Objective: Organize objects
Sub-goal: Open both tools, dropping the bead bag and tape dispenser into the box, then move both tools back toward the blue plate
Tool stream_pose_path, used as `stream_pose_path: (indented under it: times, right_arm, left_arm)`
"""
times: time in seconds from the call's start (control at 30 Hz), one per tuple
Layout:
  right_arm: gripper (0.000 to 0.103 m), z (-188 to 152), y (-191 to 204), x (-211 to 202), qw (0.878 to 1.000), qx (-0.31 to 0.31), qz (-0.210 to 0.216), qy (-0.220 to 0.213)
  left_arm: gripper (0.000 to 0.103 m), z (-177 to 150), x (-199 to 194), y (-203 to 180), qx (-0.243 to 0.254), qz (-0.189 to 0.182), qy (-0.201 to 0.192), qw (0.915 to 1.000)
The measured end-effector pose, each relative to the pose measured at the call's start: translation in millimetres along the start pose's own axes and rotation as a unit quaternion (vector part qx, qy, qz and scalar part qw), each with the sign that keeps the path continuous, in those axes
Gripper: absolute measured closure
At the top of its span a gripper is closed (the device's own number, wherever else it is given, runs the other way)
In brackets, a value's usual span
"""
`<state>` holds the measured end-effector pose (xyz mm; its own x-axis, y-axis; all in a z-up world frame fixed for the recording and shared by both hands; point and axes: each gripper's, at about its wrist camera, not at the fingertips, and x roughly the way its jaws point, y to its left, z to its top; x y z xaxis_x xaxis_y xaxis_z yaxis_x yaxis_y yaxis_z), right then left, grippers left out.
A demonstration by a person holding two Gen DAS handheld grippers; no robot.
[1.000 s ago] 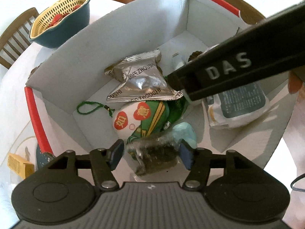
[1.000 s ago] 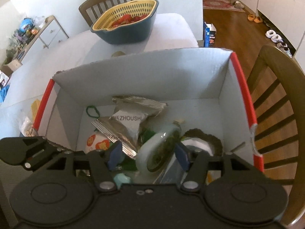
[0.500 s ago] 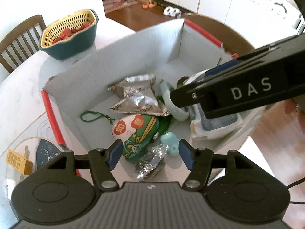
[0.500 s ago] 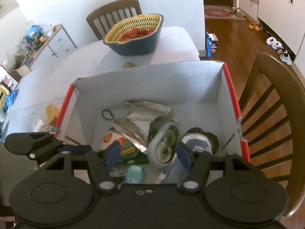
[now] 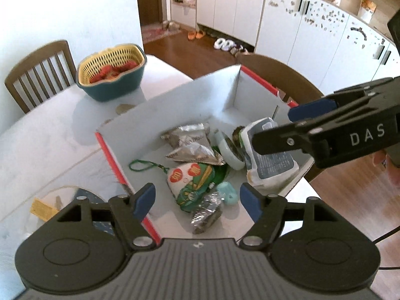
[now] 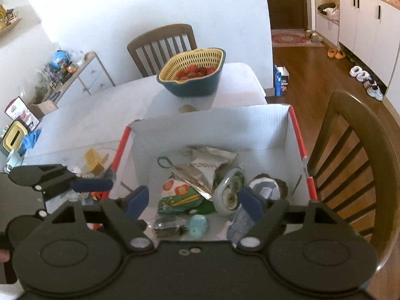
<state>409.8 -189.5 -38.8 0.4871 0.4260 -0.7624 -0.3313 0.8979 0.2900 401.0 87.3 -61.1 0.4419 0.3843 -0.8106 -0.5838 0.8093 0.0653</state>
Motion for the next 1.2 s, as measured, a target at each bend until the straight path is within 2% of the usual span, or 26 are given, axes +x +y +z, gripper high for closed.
stream_pose_path:
  times: [0.2,0.3,0.5,0.8,0.93,1.2]
  right_arm:
    - [0.014,-9,12,-11,1.0,0.014,-0.003,-0.024]
    - [0.009,-14,18,-17,0.999,0.026,-0.002,-0.043]
    - [0.006,-21,39,-22,0.997,0.044,-0.004,-0.067]
    - [0.006,-28,87,-16,0.997,0.027,-0.007,-0.074]
    - [0.006,-30,108,-8,0.998,0.02,-0.006,-0.065]
    - [0.006,-32,153,16,0.999,-0.015,-0.006,-0.051]
  left_arm:
    - [0.028,-13,-22,18,0.008,-0.001,-0.025,0.9997]
    - [0.024,-20,-33,28,0.014,0.007,-0.034,0.9993]
    - [0.024,-33,-53,52,0.011,0.001,-0.047,0.9988]
    - [0.018,-48,-73,95,-0.021,-0.005,-0.064,0.9977]
    - [0.005,-56,-76,116,-0.033,0.002,-0.075,0.9966]
    - [0.001,-70,-79,167,-0.068,0.018,-0.089,0.9935]
